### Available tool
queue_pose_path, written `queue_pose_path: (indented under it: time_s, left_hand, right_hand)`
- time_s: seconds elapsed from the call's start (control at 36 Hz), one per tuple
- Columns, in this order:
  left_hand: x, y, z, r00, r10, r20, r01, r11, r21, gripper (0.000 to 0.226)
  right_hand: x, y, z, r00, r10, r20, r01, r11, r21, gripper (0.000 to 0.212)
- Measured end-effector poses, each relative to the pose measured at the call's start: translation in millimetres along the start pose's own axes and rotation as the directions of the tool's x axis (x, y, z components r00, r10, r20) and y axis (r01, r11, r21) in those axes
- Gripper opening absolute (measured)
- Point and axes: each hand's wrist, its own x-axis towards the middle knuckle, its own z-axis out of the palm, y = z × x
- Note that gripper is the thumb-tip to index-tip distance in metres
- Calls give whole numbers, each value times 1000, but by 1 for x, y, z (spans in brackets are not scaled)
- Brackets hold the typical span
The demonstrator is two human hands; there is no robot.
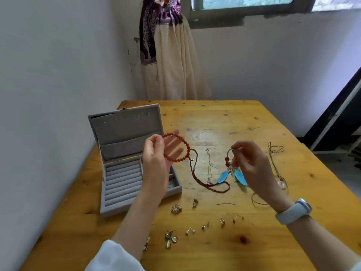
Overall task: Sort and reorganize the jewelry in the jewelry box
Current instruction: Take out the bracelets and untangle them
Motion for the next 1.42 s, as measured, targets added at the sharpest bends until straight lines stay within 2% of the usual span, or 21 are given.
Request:
queue_pose_path:
  time_s: [0.06, 0.14, 0.25, 0.36, 0.42, 0.47, 0.5, 0.56, 0.61, 0.67, 0.72, 0.81, 0.92, 1.0, 1.08, 1.14, 1.22, 1.25, 1.31, 1.42]
  left_hand:
    - [-21, -11, 9, 983, -184, 16, 184, 968, -169, 21]
    - [-52, -36, 21, 887, -453, 92, 461, 848, -261, 33]
    - [-86, -72, 40, 724, -680, 115, 689, 722, -64, 29]
    - [-109, -101, 62, 620, -772, 141, 739, 635, 226, 10]
    - [-115, -113, 71, 626, -763, 162, 664, 630, 402, 14]
    - [-123, -124, 81, 667, -714, 212, 511, 646, 567, 15]
    - [-126, -130, 85, 707, -661, 252, 392, 663, 638, 12]
    - [-130, -145, 89, 785, -484, 387, 21, 645, 764, 5]
    - [-130, -158, 90, 784, -322, 532, -333, 505, 796, 8]
    - [-127, -168, 88, 762, -222, 608, -513, 365, 777, 13]
    - [-125, -173, 86, 743, -130, 656, -622, 228, 749, 13]
    - [-123, -176, 82, 733, -63, 677, -661, 165, 732, 20]
    - [-126, -174, 76, 676, -86, 732, -723, 115, 682, 37]
    - [-134, -169, 74, 596, -258, 761, -776, 58, 628, 52]
    - [-139, -172, 70, 536, -437, 723, -801, 8, 599, 67]
    - [-139, -175, 69, 550, -457, 699, -800, -48, 598, 69]
    - [-136, -179, 69, 585, -452, 674, -786, -109, 609, 70]
    - [-135, -180, 69, 593, -452, 666, -780, -117, 615, 70]
    - [-133, -180, 70, 609, -455, 649, -767, -130, 629, 71]
    - [-132, -179, 74, 631, -464, 622, -740, -118, 662, 74]
  right_hand:
    - [-18, -1, -16, 999, 28, -45, -29, 1000, -10, 12]
    - [-45, 6, -40, 989, 96, -115, -103, 993, -61, 13]
    - [-81, 18, -70, 967, 209, -143, -226, 968, -113, 23]
    - [-113, 33, -97, 946, 312, -88, -323, 924, -202, 20]
    - [-122, 38, -106, 934, 353, -46, -353, 903, -246, 16]
    - [-130, 42, -117, 917, 398, -21, -386, 875, -291, 11]
    - [-133, 43, -123, 911, 413, -8, -395, 865, -309, 9]
    - [-137, 45, -132, 895, 446, 21, -412, 843, -347, 8]
    - [-137, 44, -138, 878, 476, 60, -419, 821, -387, 7]
    - [-136, 43, -141, 865, 494, 92, -411, 801, -436, 7]
    - [-134, 44, -142, 856, 505, 112, -394, 777, -492, 7]
    - [-129, 51, -144, 856, 510, 84, -360, 705, -611, 10]
    - [-135, 60, -143, 911, 411, -21, -292, 610, -737, 20]
    - [-147, 58, -142, 951, 306, -30, -227, 631, -742, 28]
    - [-164, 55, -136, 961, 264, 77, -117, 644, -756, 35]
    - [-172, 53, -131, 933, 310, 181, -49, 609, -791, 46]
    - [-172, 50, -130, 838, 452, 306, 22, 532, -847, 82]
    - [-171, 50, -131, 806, 499, 319, 22, 513, -858, 85]
    - [-168, 50, -132, 778, 547, 310, 6, 487, -874, 80]
    - [-165, 54, -131, 771, 574, 275, -31, 466, -884, 67]
